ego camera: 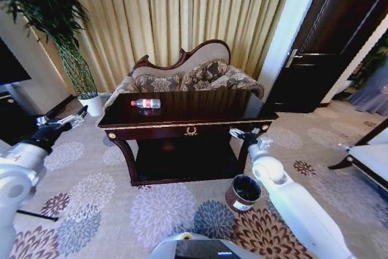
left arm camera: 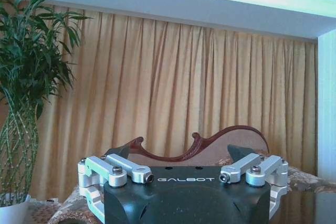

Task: Move to the front of the table and place the trash on the table into the trash bin.

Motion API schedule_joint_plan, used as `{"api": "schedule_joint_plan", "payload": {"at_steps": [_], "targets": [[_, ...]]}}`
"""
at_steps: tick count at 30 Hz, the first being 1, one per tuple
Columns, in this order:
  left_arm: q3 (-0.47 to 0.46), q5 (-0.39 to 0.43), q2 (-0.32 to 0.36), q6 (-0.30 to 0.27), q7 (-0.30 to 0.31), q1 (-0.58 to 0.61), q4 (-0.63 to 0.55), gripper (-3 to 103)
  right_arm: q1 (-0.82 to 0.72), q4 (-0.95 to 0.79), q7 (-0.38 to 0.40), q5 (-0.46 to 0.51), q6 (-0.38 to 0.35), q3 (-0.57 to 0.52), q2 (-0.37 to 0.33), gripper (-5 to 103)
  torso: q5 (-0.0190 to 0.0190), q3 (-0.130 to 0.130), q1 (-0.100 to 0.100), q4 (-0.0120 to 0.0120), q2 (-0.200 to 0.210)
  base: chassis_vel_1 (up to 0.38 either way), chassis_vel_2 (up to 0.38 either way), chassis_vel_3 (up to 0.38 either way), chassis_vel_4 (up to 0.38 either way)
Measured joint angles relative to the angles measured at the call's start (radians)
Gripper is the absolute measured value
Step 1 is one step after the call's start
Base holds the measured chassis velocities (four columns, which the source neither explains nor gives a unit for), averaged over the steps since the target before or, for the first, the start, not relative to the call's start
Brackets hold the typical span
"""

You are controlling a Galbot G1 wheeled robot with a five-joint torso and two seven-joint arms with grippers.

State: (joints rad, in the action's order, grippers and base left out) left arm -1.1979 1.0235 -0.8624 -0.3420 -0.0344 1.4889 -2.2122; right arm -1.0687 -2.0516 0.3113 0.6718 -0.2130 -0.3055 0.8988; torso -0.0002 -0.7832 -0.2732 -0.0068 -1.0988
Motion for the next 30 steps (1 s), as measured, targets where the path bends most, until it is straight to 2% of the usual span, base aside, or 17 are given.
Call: {"api": "schedule_joint_plan", "payload": {"at_steps": [6,9,10,18,30], "targets": [[-0.010,0.000,-0.001,-0.003,0.000,0.004,0.009,100,-0.009,-0.068,-0.002,0.011,-0.014,-0.002,-0.044,100,0.0003,0.000,0.000,-0.0002,0.000,0.000,0.000,0.000,0.000],[-0.012,-0.002,-0.003,-0.033,0.009,0.004,0.009,100,-0.022,-0.094,-0.002,0.019,-0.005,-0.012,-0.060,100,0.0002,0.000,0.000,-0.0003,0.000,0.000,0.000,0.000,0.000],[-0.012,-0.002,-0.004,-0.062,0.023,0.000,0.009,100,-0.026,-0.104,-0.002,0.022,0.001,-0.017,-0.066,100,0.0002,0.000,0.000,-0.0002,0.000,0.000,0.000,0.000,0.000],[-0.022,0.006,0.004,-0.161,0.059,-0.014,-0.002,100,-0.041,-0.121,0.001,0.019,0.006,-0.039,-0.065,100,0.0003,0.000,0.000,-0.0002,0.000,-0.038,0.036,0.034,-0.040],[-0.026,0.006,0.009,-0.165,0.076,-0.014,-0.003,100,-0.053,-0.119,-0.015,-0.008,0.010,-0.042,-0.046,100,0.0001,0.000,0.000,-0.0002,0.000,-0.213,0.224,0.225,-0.217]]}}
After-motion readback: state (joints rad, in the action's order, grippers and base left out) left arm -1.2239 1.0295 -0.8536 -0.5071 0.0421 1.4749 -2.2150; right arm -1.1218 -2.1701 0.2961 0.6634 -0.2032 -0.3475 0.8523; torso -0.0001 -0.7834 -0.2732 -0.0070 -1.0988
